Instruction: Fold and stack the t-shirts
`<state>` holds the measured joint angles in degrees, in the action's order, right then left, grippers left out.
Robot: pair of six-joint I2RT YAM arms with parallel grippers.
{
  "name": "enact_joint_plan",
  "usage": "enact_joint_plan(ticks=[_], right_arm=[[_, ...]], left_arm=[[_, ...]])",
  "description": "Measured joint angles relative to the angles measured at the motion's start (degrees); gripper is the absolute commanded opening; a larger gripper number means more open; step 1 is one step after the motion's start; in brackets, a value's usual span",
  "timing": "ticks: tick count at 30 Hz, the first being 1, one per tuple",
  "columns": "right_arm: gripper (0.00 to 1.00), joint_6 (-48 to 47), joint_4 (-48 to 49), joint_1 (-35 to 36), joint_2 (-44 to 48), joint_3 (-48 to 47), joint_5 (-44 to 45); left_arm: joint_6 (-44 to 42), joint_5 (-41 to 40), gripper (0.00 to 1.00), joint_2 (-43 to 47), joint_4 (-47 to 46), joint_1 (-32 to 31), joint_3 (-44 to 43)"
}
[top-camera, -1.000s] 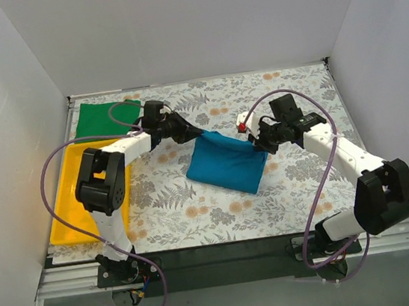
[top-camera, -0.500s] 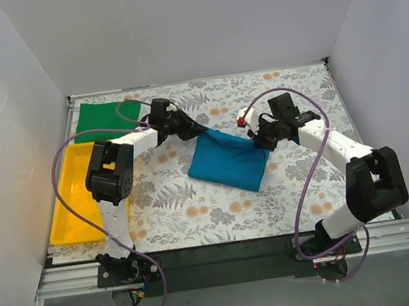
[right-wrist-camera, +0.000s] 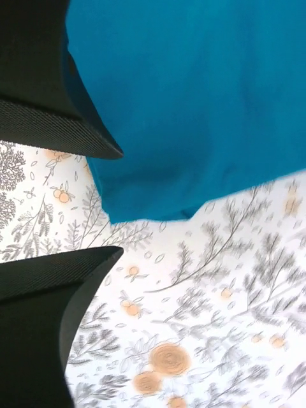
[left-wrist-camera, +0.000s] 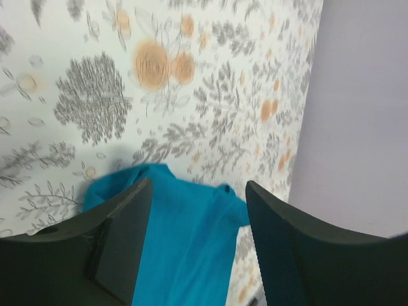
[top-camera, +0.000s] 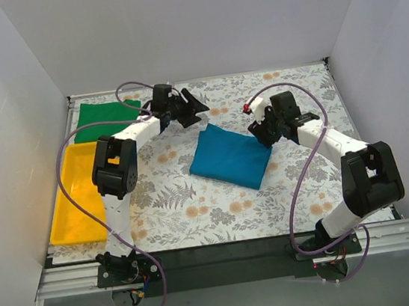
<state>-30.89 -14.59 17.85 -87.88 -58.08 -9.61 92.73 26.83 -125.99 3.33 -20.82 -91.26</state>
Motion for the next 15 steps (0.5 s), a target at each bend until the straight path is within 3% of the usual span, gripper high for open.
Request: enact_joint_plan(ticks=[4, 7, 12, 15], right_arm=[[0.68, 5.9, 2.8, -4.3, 0.0, 0.3, 3.7], [0.66, 8.5, 3.0, -10.5, 0.5, 0.6, -3.2], [0.67, 7.9, -2.1, -16.3, 0.8, 3.0, -23.3], [0.71, 8.6, -5.8, -15.8, -1.0, 4.6, -30.3]], left_arm=[[-7.6, -8.4, 0.74, 6.1, 1.8, 0.0, -0.3], [-13.3, -13.0, 0.87, 17.2, 2.1, 0.1, 5.4], [-17.1, -7.4, 0.8, 41.2, -4.0, 3.5, 22.0], [-17.3, -0.7, 0.76, 47.3, -5.5, 5.9, 28.9]])
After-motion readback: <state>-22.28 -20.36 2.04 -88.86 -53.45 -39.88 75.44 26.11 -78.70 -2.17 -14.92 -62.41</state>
